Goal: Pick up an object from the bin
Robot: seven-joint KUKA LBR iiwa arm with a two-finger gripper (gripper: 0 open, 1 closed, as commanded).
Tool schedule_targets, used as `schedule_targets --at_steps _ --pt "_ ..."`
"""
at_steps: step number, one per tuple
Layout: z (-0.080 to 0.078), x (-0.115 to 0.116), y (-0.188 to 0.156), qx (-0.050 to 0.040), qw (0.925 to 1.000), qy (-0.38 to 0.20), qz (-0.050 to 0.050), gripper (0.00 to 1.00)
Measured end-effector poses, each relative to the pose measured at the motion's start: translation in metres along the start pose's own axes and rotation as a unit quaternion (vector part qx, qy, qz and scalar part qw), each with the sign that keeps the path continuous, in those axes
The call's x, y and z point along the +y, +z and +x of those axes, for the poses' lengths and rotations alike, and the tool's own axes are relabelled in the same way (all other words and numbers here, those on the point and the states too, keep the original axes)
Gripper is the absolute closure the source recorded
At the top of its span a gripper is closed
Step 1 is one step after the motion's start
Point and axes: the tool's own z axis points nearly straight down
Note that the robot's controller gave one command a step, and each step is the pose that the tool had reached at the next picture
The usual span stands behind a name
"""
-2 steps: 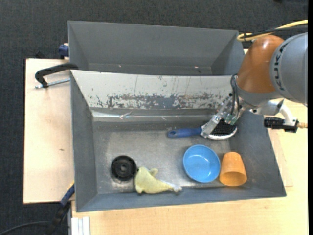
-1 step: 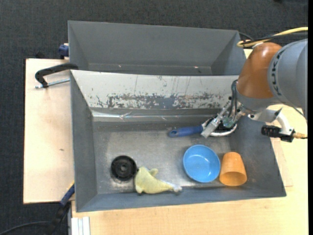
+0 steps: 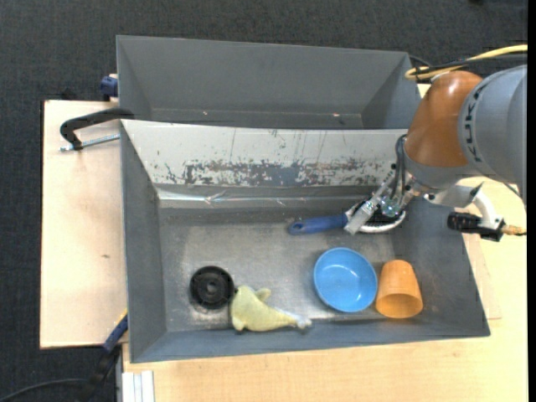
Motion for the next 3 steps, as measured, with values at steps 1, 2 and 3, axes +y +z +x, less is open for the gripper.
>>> schedule_targets --at_steps 1,2,3 --pt "0.001 0.001 -0.001 0.0024 1.0 -0.002 0.0 1.0" --pt "-0.001 0.003 -0.072 -0.0042 1.0 -0.003 -0.002 1.0" --pt "-0.002 0.006 -0.125 -0.004 1.0 -0.005 -0.002 1.0"
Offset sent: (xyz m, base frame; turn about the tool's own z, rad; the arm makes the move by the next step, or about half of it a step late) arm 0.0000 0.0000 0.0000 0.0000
